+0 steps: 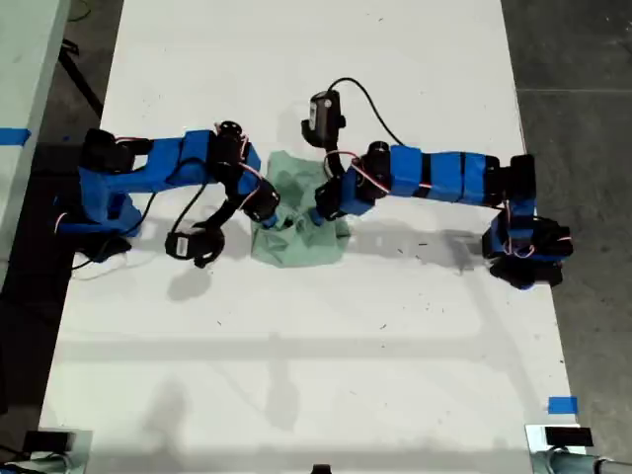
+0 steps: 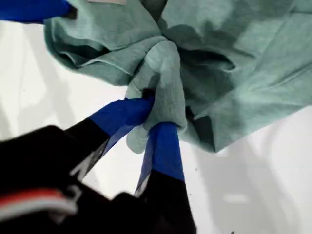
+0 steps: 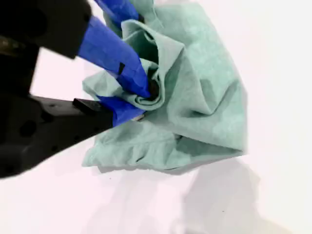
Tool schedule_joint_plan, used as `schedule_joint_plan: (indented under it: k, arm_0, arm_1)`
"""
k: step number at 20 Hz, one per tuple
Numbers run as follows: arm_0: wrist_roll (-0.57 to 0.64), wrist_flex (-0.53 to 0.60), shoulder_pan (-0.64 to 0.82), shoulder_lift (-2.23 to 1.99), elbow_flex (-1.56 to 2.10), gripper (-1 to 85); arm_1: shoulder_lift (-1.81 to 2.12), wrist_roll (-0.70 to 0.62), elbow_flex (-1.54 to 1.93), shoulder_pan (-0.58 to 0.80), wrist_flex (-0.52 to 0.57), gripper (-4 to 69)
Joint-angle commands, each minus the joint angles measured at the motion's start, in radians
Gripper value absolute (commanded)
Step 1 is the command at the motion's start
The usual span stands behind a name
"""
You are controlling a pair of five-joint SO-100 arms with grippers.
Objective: Fold t-shirt
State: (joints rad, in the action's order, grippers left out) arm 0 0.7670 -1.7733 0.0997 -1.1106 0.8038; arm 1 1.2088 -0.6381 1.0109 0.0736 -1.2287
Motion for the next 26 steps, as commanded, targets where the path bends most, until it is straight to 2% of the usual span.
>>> schedule_joint_plan:
  k: [1,4,9,10,11,12,13,15,19,23,26]
  arm_0:
    - [0.086,0.031,0.164,0.038,-0.037,-0.1]
    - [0.141,0.077,0.282,0.083,-0.037,-0.1]
    - [0.15,0.123,0.367,0.16,-0.037,0.9]
    - [0.146,0.127,0.385,0.169,-0.038,5.5]
    - [0.143,0.127,0.408,0.17,-0.04,15.0]
    - [0.143,0.123,0.431,0.156,-0.041,22.9]
    - [0.14,0.109,0.459,0.13,-0.044,27.2]
    - [0.141,0.083,0.518,0.035,-0.043,33.7]
    - [0.12,0.029,0.62,-0.204,0.002,30.7]
    - [0.106,0.028,0.621,-0.426,0.143,27.6]
    - [0.107,0.092,0.589,-0.629,0.356,25.4]
  arm_1:
    - [0.008,-0.06,-0.066,0.083,0.043,-0.7]
    - [0.0,-0.083,-0.064,0.14,0.046,-0.7]
    - [-0.087,-0.095,-0.06,0.184,0.071,-0.8]
    - [-0.101,-0.095,-0.06,0.195,0.074,-1.0]
    - [-0.106,-0.091,-0.055,0.213,0.069,1.4]
    - [-0.107,-0.092,-0.055,0.238,0.052,18.5]
    - [-0.098,-0.11,-0.061,0.262,0.025,34.0]
    - [-0.04,-0.137,-0.064,0.331,-0.038,29.4]
    - [0.187,-0.181,0.02,0.506,-0.196,22.7]
    - [0.58,-0.196,0.359,0.63,-0.198,20.1]
    - [0.887,-0.166,0.627,0.649,-0.184,18.3]
